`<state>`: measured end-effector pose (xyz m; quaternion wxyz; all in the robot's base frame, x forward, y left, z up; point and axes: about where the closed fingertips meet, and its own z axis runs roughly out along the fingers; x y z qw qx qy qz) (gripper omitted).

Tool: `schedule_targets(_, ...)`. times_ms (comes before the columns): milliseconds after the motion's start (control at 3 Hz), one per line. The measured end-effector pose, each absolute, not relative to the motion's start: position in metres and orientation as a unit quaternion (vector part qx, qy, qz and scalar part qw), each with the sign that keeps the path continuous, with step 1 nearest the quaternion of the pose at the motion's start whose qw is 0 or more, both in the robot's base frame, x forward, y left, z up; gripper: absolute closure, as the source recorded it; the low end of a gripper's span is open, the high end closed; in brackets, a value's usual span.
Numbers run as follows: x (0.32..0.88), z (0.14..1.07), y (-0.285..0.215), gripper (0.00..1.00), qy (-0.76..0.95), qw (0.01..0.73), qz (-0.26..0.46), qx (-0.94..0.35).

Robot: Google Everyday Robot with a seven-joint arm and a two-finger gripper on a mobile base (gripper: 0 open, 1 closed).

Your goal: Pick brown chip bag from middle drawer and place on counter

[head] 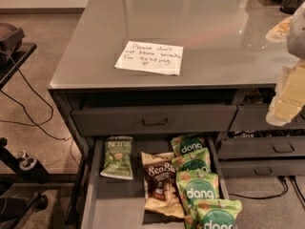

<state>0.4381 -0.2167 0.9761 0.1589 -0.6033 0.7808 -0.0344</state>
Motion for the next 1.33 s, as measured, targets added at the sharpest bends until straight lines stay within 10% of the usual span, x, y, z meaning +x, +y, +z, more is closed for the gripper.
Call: schedule_targets(1333,0.42,0.885,-0.178,0.0,0.789,0.223,0.078,-0.567)
